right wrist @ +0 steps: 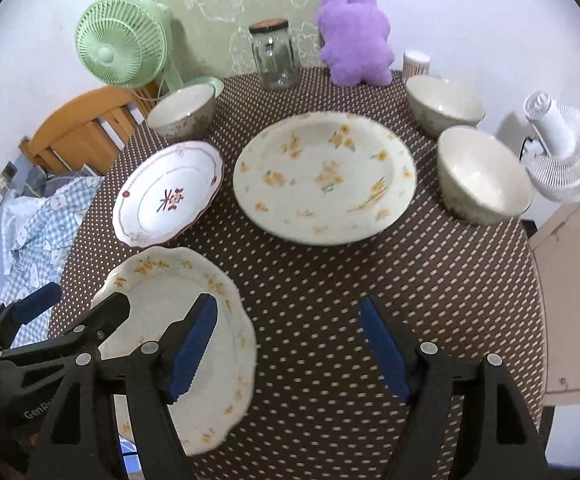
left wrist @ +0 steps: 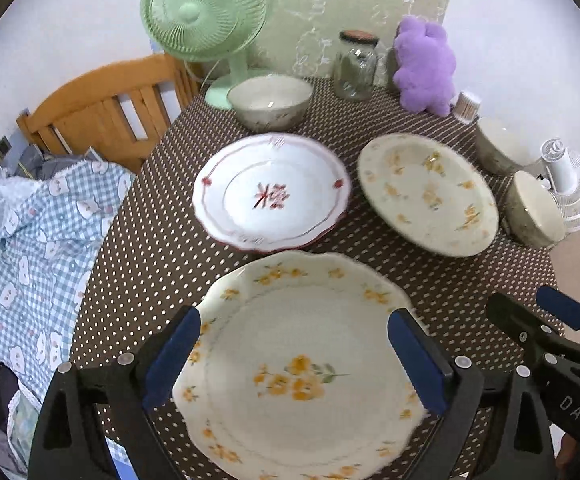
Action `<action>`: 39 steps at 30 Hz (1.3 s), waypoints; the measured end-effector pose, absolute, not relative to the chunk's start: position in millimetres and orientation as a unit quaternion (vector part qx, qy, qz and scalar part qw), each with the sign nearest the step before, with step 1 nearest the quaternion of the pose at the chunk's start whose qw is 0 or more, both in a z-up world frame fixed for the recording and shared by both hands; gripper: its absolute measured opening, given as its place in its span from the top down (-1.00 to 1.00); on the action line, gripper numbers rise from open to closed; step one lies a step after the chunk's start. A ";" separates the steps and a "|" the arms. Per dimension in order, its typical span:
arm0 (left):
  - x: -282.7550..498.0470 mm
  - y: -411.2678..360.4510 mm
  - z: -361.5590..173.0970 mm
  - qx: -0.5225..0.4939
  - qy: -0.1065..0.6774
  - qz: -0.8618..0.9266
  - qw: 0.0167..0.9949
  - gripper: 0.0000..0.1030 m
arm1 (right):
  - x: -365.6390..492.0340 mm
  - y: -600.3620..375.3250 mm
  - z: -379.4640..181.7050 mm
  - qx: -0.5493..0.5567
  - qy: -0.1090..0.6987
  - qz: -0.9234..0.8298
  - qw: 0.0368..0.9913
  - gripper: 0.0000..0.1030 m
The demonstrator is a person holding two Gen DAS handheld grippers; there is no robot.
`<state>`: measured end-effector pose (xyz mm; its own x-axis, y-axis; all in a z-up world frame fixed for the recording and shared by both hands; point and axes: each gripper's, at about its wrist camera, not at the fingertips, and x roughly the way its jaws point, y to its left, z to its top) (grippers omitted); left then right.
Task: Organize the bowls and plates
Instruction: 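Move the right gripper to the deep yellow-flowered plate's rim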
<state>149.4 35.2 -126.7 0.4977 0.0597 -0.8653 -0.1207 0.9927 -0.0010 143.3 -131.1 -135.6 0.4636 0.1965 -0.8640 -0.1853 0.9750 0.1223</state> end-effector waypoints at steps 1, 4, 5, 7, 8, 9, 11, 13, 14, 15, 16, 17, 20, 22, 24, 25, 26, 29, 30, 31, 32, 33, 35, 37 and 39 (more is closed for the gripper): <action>150.2 29.4 -121.1 -0.032 0.492 0.054 0.868 -0.86 | 143.8 -136.9 -129.7 0.002 0.501 0.117 0.858 -0.50; 149.5 15.4 -107.6 -0.042 0.477 0.064 0.876 -0.85 | 141.1 -151.1 -114.6 -0.005 0.488 0.126 0.864 -0.50; 148.9 9.9 -103.6 -0.046 0.472 0.066 0.878 -0.85 | 141.9 -156.5 -110.2 -0.005 0.485 0.126 0.865 -0.50; 147.6 -1.7 -95.5 -0.051 0.464 0.071 0.882 -0.85 | 145.7 -168.4 -102.3 -0.005 0.480 0.121 0.869 -0.50; 147.4 -6.4 -92.7 -0.053 0.461 0.072 0.883 -0.84 | 147.5 -173.6 -99.1 -0.007 0.477 0.115 0.871 -0.50; 147.6 -11.0 -89.9 -0.053 0.458 0.072 0.884 -0.84 | 148.9 -178.6 -96.0 -0.010 0.475 0.110 0.873 -0.50; 147.5 -21.2 -84.6 -0.053 0.453 0.073 0.887 -0.84 | 152.0 -190.1 -90.4 -0.011 0.471 0.102 0.876 -0.50; 148.9 -31.3 -80.0 -0.050 0.449 0.079 0.889 -0.84 | 155.0 -200.8 -85.2 -0.015 0.466 0.099 0.879 -0.50; 149.3 -35.2 -77.3 -0.049 0.447 0.081 0.890 -0.84 | 155.9 -204.3 -83.0 -0.015 0.465 0.101 0.880 -0.50; 149.9 -39.1 -75.1 -0.049 0.445 0.083 0.890 -0.84 | 157.5 -208.3 -80.1 -0.015 0.464 0.103 0.880 -0.50; 151.4 -43.0 -72.0 -0.048 0.443 0.084 0.891 -0.83 | 158.8 -212.4 -76.8 -0.014 0.463 0.104 0.880 -0.50; 152.4 -45.7 -69.7 -0.047 0.441 0.084 0.893 -0.82 | 159.7 -216.2 -73.8 -0.011 0.462 0.105 0.881 -0.50; 157.9 -52.1 -62.6 -0.043 0.435 0.079 0.896 -0.82 | 163.6 -223.0 -68.1 -0.006 0.462 0.102 0.881 -0.50; 163.3 -54.4 -58.9 -0.038 0.433 0.071 0.898 -0.82 | 167.6 -225.9 -64.4 0.000 0.463 0.097 0.881 -0.50; 170.1 -55.9 -57.8 -0.033 0.431 0.061 0.900 -0.82 | 172.1 -227.7 -61.8 0.003 0.459 0.090 0.884 -0.50; 175.8 -56.9 -57.9 -0.029 0.432 0.056 0.900 -0.82 | 174.7 -227.7 -61.1 0.003 0.457 0.083 0.886 -0.50; 180.1 -57.0 -58.6 -0.027 0.433 0.053 0.900 -0.82 | 177.6 -227.4 -60.6 0.003 0.456 0.076 0.887 -0.50; 195.2 -57.5 -59.9 -0.019 0.432 0.043 0.901 -0.82 | 187.4 -227.3 -59.2 0.010 0.453 0.057 0.890 -0.50; 200.5 -57.0 -59.8 -0.016 0.431 0.040 0.901 -0.81 | 191.2 -227.1 -59.3 0.014 0.453 0.051 0.890 -0.50; 207.0 -56.7 -60.0 -0.012 0.430 0.035 0.902 -0.81 | 195.8 -226.8 -59.8 0.017 0.453 0.047 0.890 -0.50; 212.2 -56.6 -60.5 -0.008 0.431 0.031 0.902 -0.81 | 200.6 -226.3 -60.6 0.019 0.453 0.043 0.890 -0.50; 216.8 -56.2 -61.1 -0.004 0.430 0.027 0.902 -0.81 | 204.0 -225.5 -61.3 0.020 0.452 0.040 0.891 -0.50; 228.6 -54.8 -62.3 0.004 0.427 0.015 0.904 -0.81 | 212.0 -222.6 -63.6 0.019 0.449 0.024 0.893 -0.50; 241.2 -53.2 -64.8 0.010 0.424 0.006 0.906 -0.81 | 220.1 -217.7 -67.0 0.010 0.441 0.001 0.897 -0.50; 252.8 -51.8 -68.0 0.015 0.423 0.001 0.906 -0.80 | 230.2 -213.5 -72.1 0.013 0.445 -0.004 0.896 -0.50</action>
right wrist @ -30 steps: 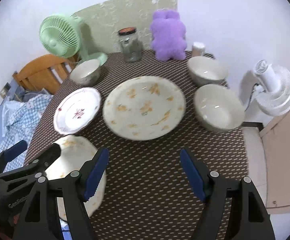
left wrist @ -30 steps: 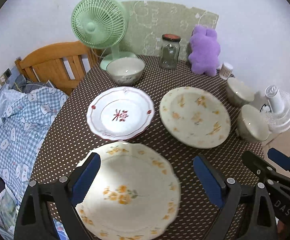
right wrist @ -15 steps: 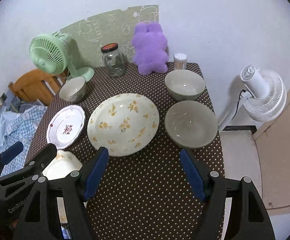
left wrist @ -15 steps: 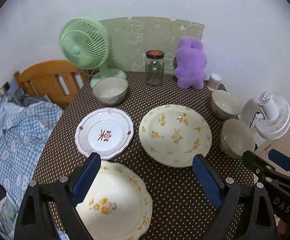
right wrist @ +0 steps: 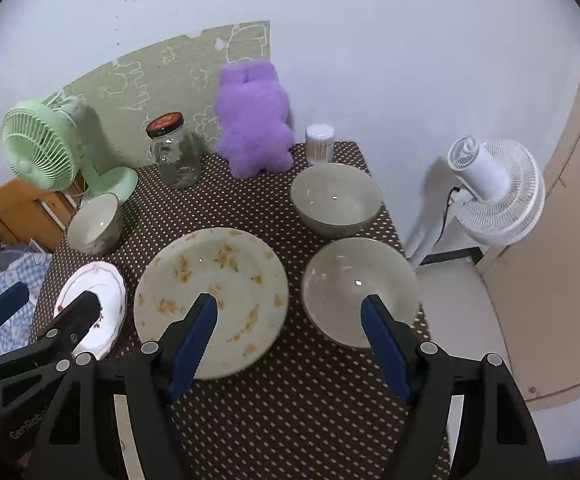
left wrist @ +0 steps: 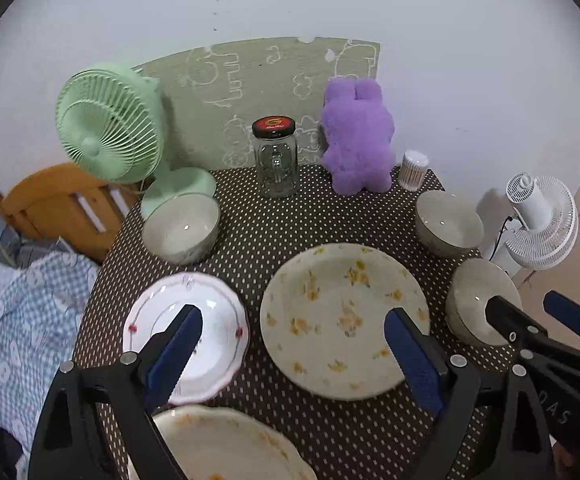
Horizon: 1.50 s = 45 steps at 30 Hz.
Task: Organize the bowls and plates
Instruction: 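Move the right gripper to the deep yellow-flowered plate's rim, then grasp the deep yellow-flowered plate's rim with the right gripper and lift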
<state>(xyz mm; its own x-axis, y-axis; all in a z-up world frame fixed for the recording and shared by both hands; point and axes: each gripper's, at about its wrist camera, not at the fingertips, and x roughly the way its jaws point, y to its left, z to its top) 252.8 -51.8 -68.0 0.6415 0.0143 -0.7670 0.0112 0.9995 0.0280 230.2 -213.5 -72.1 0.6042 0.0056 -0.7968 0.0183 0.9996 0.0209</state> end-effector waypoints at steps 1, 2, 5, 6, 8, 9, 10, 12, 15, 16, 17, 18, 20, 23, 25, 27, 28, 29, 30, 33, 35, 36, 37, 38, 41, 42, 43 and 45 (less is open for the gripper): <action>260.7 -50.1 -70.9 0.017 0.424 -0.005 0.906 -0.80 | 236.1 -211.6 -75.1 0.017 0.448 -0.009 0.894 -0.50; 266.2 -49.0 -73.2 0.018 0.424 -0.009 0.905 -0.80 | 241.5 -210.7 -78.0 0.023 0.449 -0.013 0.893 -0.50; 283.5 -47.3 -81.0 0.025 0.427 -0.023 0.904 -0.79 | 254.7 -208.8 -84.6 0.033 0.453 -0.022 0.890 -0.50; 290.2 -47.6 -84.3 0.031 0.427 -0.027 0.903 -0.79 | 259.6 -207.8 -87.2 0.035 0.456 -0.026 0.889 -0.50; 299.7 -48.4 -89.1 0.038 0.428 -0.037 0.902 -0.79 | 268.4 -206.1 -93.3 0.039 0.461 -0.032 0.886 -0.50; 304.6 -49.1 -91.9 0.043 0.428 -0.041 0.902 -0.79 | 273.4 -206.0 -96.3 0.043 0.463 -0.036 0.885 -0.50; 311.7 -49.8 -96.0 0.048 0.429 -0.046 0.901 -0.79 | 276.6 -205.8 -98.6 0.046 0.465 -0.039 0.883 -0.50; 320.5 -49.7 -101.7 0.052 0.432 -0.053 0.899 -0.76 | 283.2 -205.7 -104.4 0.056 0.471 -0.047 0.879 -0.50; 334.0 -49.3 -113.1 0.058 0.436 -0.064 0.896 -0.74 | 290.5 -203.4 -114.5 0.073 0.477 -0.053 0.874 -0.50; 338.4 -49.2 -117.4 0.062 0.437 -0.066 0.895 -0.74 | 292.5 -201.8 -118.4 0.076 0.479 -0.056 0.873 -0.50; 343.0 -48.8 -122.6 0.064 0.439 -0.069 0.893 -0.74 | 294.3 -199.9 -121.4 0.077 0.479 -0.059 0.872 -0.50; 347.7 -48.2 -128.7 0.064 0.444 -0.072 0.891 -0.74 | 295.9 -197.8 -124.5 0.077 0.480 -0.063 0.872 -0.50; 355.4 -46.7 -139.3 0.062 0.454 -0.078 0.885 -0.74 | 300.4 -194.4 -131.8 0.080 0.482 -0.066 0.870 -0.50; 365.5 -45.6 -155.4 0.062 0.470 -0.085 0.876 -0.70 | 309.9 -191.5 -146.0 0.080 0.492 -0.073 0.864 -0.50; 371.1 -45.9 -166.1 0.063 0.478 -0.088 0.872 -0.69 | 314.5 -191.6 -154.6 0.088 0.499 -0.077 0.859 -0.50; 374.7 -45.1 -174.2 0.062 0.486 -0.085 0.868 -0.67 | 316.4 -190.9 -162.5 0.095 0.505 -0.080 0.854 -0.50; 376.7 -44.6 -179.5 0.061 0.492 -0.085 0.865 -0.67 | 317.1 -190.0 -167.1 0.098 0.509 -0.082 0.851 -0.50; 378.0 -44.5 -183.1 0.060 0.496 -0.086 0.862 -0.66 | 317.5 -189.1 -170.8 0.100 0.513 -0.083 0.849 -0.50; 379.2 -44.6 -186.1 0.060 0.499 -0.088 0.860 -0.66 | 318.5 -188.8 -175.8 0.102 0.518 -0.085 0.845 -0.50; 382.5 -45.4 -195.4 0.062 0.507 -0.090 0.855 -0.64 | 321.0 -188.2 -186.6 0.110 0.527 -0.086 0.839 -0.47; 386.9 -46.0 -203.0 0.065 0.514 -0.088 0.851 -0.63 | 321.7 -187.3 -193.3 0.109 0.533 -0.090 0.834 -0.47; 388.0 -46.1 -205.9 0.065 0.517 -0.089 0.849 -0.61 | 323.2 -187.9 -196.4 0.111 0.536 -0.091 0.832 -0.47; 389.2 -47.0 -209.3 0.065 0.520 -0.091 0.847 -0.61 | 324.5 -189.0 -201.0 0.114 0.541 -0.093 0.828 -0.47; 389.7 -47.9 -211.3 0.064 0.521 -0.093 0.846 -0.60 | 325.6 -189.9 -205.0 0.116 0.544 -0.097 0.825 -0.46; 393.7 -50.3 -216.8 0.068 0.523 -0.091 0.844 -0.49 | 326.4 -187.0 -209.5 0.105 0.540 -0.104 0.829 -0.40; 394.5 -50.9 -218.6 0.068 0.525 -0.090 0.843 -0.48 | 326.6 -185.1 -210.7 0.101 0.539 -0.104 0.830 -0.40; 395.1 -50.5 -220.8 0.067 0.528 -0.091 0.841 -0.48 | 326.8 -183.5 -212.0 0.098 0.540 -0.104 0.830 -0.39; 396.6 -50.2 -223.2 0.065 0.531 -0.093 0.840 -0.44 | 326.7 -182.1 -213.1 0.094 0.540 -0.108 0.829 -0.39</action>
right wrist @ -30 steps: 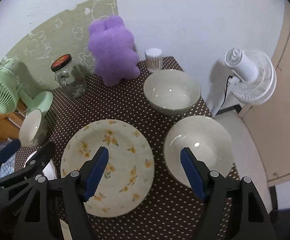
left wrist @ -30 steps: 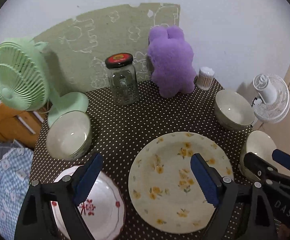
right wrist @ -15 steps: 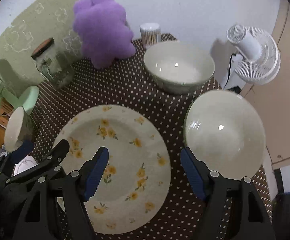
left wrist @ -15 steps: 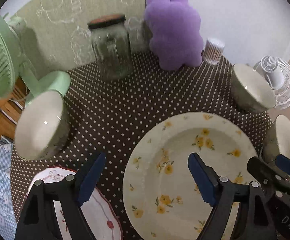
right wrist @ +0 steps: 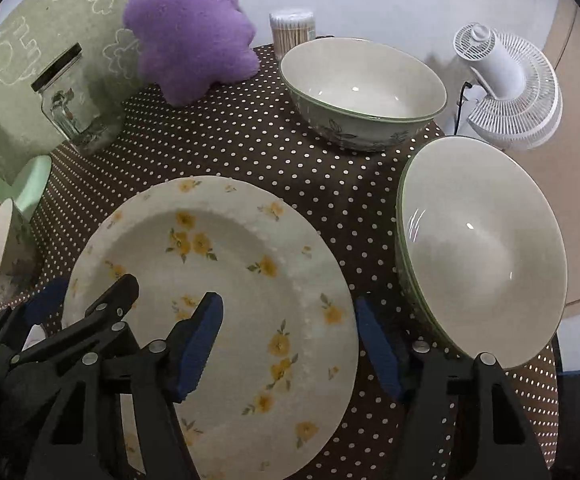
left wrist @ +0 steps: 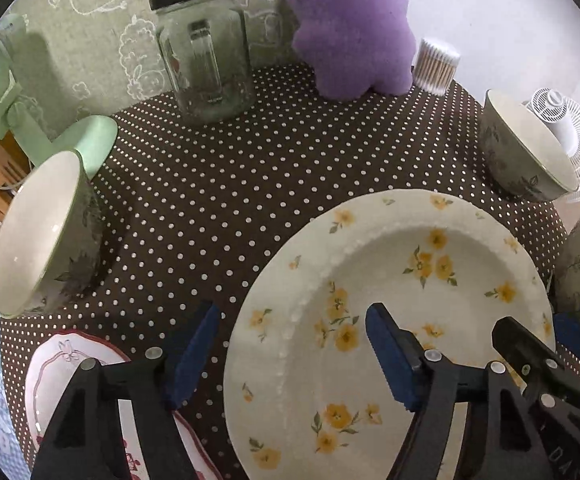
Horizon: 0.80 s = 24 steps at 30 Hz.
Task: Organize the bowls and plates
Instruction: 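Grasp the deep yellow-flowered plate's rim with the right gripper and lift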
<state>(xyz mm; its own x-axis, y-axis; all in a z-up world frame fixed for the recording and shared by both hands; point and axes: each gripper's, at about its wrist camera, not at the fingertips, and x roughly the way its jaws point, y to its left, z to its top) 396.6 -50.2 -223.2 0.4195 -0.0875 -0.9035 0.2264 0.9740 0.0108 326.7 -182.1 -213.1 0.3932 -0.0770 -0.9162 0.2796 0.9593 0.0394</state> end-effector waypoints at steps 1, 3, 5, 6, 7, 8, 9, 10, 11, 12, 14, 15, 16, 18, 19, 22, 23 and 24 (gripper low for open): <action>396.4 -50.7 -224.6 0.067 0.532 -0.096 0.839 -0.43 | 326.6 -182.0 -213.7 0.093 0.541 -0.108 0.829 -0.38; 396.6 -53.3 -226.5 0.070 0.533 -0.101 0.837 -0.41 | 324.9 -183.2 -216.2 0.097 0.546 -0.113 0.824 -0.33; 397.2 -56.0 -226.6 0.074 0.530 -0.102 0.839 -0.43 | 323.9 -185.8 -220.0 0.107 0.552 -0.118 0.818 -0.26; 397.6 -56.2 -226.7 0.073 0.530 -0.102 0.839 -0.44 | 323.2 -186.3 -223.0 0.112 0.555 -0.119 0.815 -0.25; 398.4 -55.3 -227.4 0.071 0.530 -0.102 0.839 -0.44 | 323.0 -187.1 -227.7 0.114 0.561 -0.117 0.812 -0.22; 398.3 -55.4 -227.4 0.071 0.529 -0.104 0.839 -0.44 | 323.3 -187.7 -232.1 0.114 0.566 -0.118 0.808 -0.16; 398.6 -55.7 -227.4 0.074 0.529 -0.105 0.839 -0.44 | 322.9 -188.6 -235.1 0.114 0.566 -0.120 0.808 -0.16; 398.7 -55.8 -227.5 0.075 0.528 -0.106 0.839 -0.44 | 321.9 -190.0 -235.4 0.119 0.560 -0.120 0.811 -0.16; 398.2 -56.6 -227.6 0.077 0.527 -0.106 0.839 -0.44 | 321.9 -190.6 -235.8 0.120 0.559 -0.120 0.812 -0.16; 397.8 -57.1 -227.7 0.080 0.526 -0.106 0.840 -0.44 | 321.8 -190.7 -235.9 0.121 0.558 -0.122 0.812 -0.16; 397.4 -57.4 -227.6 0.082 0.525 -0.107 0.840 -0.44 | 321.2 -190.9 -235.9 0.121 0.557 -0.123 0.812 -0.16; 396.3 -57.2 -227.3 0.083 0.526 -0.107 0.840 -0.44 | 321.6 -190.8 -235.2 0.120 0.557 -0.123 0.813 -0.15; 395.2 -57.8 -227.3 0.087 0.527 -0.107 0.839 -0.44 | 321.2 -190.7 -234.9 0.118 0.558 -0.120 0.813 -0.15; 391.0 -57.9 -226.5 0.091 0.528 -0.107 0.837 -0.44 | 320.2 -190.1 -234.0 0.118 0.560 -0.117 0.811 -0.15; 387.4 -58.1 -226.2 0.096 0.530 -0.109 0.835 -0.44 | 318.9 -191.0 -233.9 0.121 0.562 -0.117 0.810 -0.15; 378.2 -57.4 -226.0 0.099 0.539 -0.115 0.828 -0.44 | 314.6 -193.0 -233.8 0.124 0.566 -0.120 0.806 -0.16; 375.8 -57.2 -226.0 0.100 0.542 -0.116 0.826 -0.44 | 312.5 -192.8 -233.1 0.125 0.568 -0.119 0.805 -0.16; 373.4 -57.2 -226.0 0.101 0.544 -0.117 0.825 -0.44 | 309.6 -192.2 -232.9 0.126 0.570 -0.118 0.804 -0.16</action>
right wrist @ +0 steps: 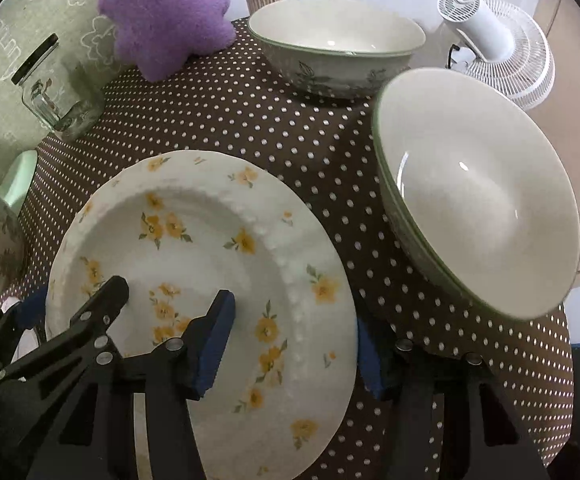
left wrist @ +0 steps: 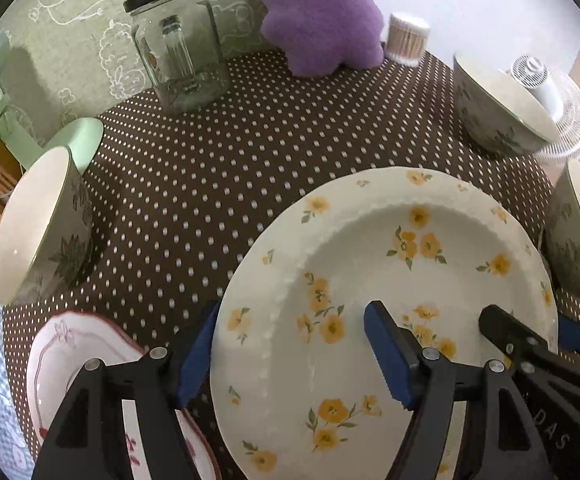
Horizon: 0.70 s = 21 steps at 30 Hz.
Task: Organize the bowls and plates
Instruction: 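Grasp the deep yellow-flowered plate's rim with the right gripper and lift, then carry the deep plate with the right gripper over the first plate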
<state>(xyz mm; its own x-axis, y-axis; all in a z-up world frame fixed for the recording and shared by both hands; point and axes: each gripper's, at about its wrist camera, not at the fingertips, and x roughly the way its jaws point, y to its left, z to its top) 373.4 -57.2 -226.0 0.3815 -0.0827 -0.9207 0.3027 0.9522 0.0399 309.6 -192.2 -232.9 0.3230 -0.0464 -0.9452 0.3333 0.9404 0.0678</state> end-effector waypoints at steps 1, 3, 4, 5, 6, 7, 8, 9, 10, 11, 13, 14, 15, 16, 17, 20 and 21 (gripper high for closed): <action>370.7 -57.5 -225.9 0.103 0.544 -0.118 0.824 -0.44 | 306.7 -192.3 -232.6 0.127 0.571 -0.116 0.803 -0.15; 366.7 -58.5 -225.7 0.106 0.543 -0.120 0.824 -0.45 | 301.7 -193.2 -232.4 0.127 0.571 -0.113 0.803 -0.15; 366.3 -58.6 -226.0 0.105 0.542 -0.118 0.826 -0.46 | 299.9 -193.4 -232.4 0.127 0.570 -0.109 0.804 -0.15; 366.1 -59.4 -226.1 0.107 0.540 -0.118 0.827 -0.49 | 300.0 -193.1 -232.2 0.125 0.568 -0.108 0.806 -0.16; 365.6 -61.6 -226.2 0.115 0.532 -0.120 0.830 -0.49 | 299.3 -192.1 -232.0 0.123 0.566 -0.106 0.808 -0.17; 365.8 -64.9 -226.0 0.128 0.520 -0.121 0.836 -0.49 | 298.7 -191.7 -232.4 0.123 0.565 -0.105 0.809 -0.18; 366.4 -66.8 -225.9 0.132 0.515 -0.121 0.838 -0.47 | 298.6 -191.6 -232.1 0.125 0.564 -0.105 0.809 -0.18; 368.6 -68.4 -226.1 0.130 0.515 -0.121 0.838 -0.47 | 298.4 -192.7 -232.3 0.130 0.563 -0.105 0.809 -0.18; 369.7 -69.0 -226.3 0.128 0.517 -0.119 0.838 -0.46 | 299.0 -194.3 -233.0 0.137 0.563 -0.102 0.808 -0.19; 370.8 -68.7 -225.9 0.129 0.518 -0.119 0.837 -0.45 | 299.9 -194.7 -233.2 0.138 0.564 -0.099 0.808 -0.18; 371.9 -67.8 -224.9 0.127 0.522 -0.121 0.835 -0.44 | 300.9 -193.0 -233.2 0.132 0.566 -0.099 0.808 -0.18; 372.1 -67.3 -224.7 0.127 0.525 -0.122 0.833 -0.43 | 301.0 -192.6 -233.1 0.130 0.566 -0.099 0.808 -0.18; 372.2 -65.8 -224.2 0.125 0.527 -0.124 0.831 -0.42 | 300.9 -192.3 -232.7 0.129 0.566 -0.099 0.808 -0.18; 371.9 -64.0 -223.6 0.120 0.532 -0.126 0.829 -0.41 | 301.3 -192.6 -232.0 0.128 0.564 -0.099 0.810 -0.18; 372.0 -62.4 -223.2 0.117 0.535 -0.127 0.827 -0.39 | 300.6 -192.6 -231.1 0.127 0.564 -0.100 0.810 -0.18; 369.2 -59.2 -220.4 0.103 0.545 -0.130 0.822 -0.35 | 298.3 -193.9 -228.5 0.125 0.564 -0.104 0.810 -0.18; 367.4 -59.0 -220.1 0.099 0.548 -0.131 0.820 -0.35 | 297.6 -194.2 -227.6 0.125 0.564 -0.105 0.810 -0.18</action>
